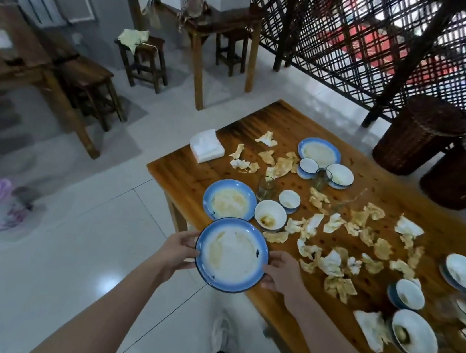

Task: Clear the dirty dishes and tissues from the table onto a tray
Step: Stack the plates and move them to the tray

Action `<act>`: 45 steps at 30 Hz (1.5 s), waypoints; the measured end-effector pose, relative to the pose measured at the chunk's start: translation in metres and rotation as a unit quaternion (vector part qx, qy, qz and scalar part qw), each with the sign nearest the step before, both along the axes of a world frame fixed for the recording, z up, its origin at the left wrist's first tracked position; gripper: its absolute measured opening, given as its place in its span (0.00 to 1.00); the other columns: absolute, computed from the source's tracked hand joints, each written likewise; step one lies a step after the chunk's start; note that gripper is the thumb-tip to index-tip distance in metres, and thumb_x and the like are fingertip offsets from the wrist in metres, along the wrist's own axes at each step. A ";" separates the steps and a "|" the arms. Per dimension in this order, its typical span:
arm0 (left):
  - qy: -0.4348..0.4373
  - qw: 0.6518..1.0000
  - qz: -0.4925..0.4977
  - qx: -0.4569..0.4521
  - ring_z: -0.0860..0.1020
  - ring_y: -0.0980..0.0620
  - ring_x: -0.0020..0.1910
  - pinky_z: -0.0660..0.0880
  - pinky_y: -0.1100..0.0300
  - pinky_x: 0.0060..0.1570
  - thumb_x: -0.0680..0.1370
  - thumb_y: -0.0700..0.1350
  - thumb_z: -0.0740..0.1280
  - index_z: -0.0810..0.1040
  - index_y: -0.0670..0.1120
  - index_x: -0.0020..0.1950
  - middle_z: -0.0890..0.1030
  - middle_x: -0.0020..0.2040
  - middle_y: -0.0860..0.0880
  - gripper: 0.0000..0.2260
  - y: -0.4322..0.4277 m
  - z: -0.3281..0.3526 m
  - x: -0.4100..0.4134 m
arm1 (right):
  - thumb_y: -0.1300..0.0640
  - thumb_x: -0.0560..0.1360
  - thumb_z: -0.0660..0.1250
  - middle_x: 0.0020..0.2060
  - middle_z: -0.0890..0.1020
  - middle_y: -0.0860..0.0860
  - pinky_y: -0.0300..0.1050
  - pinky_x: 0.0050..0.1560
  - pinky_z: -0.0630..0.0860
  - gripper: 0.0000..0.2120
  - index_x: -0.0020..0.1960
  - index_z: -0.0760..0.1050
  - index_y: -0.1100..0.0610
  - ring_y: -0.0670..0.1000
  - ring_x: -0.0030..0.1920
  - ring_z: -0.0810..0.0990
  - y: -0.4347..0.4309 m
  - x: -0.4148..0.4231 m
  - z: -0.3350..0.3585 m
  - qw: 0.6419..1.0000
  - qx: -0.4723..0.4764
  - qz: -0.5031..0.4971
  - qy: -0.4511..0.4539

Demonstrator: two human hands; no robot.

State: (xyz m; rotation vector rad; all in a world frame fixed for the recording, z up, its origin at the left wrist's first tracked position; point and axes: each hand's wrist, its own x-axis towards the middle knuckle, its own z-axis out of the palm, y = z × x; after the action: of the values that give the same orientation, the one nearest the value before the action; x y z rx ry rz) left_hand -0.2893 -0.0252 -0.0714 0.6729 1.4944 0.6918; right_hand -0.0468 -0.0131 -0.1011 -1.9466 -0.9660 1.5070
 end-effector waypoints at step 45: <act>0.141 0.893 -0.422 -0.074 0.70 0.46 0.64 0.67 0.50 0.64 0.77 0.29 0.59 0.67 0.42 0.72 0.73 0.66 0.44 0.23 0.297 -0.051 -0.061 | 0.62 0.75 0.69 0.50 0.79 0.45 0.46 0.53 0.71 0.17 0.62 0.75 0.54 0.51 0.54 0.76 0.113 -0.134 -0.032 0.936 -0.042 -0.333 0.110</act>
State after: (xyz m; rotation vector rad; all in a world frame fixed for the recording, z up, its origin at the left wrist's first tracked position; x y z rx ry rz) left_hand -0.3507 0.2714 -0.1221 1.2267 1.3093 -0.1969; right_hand -0.1808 0.0995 -0.1331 -1.8391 -0.1085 1.3236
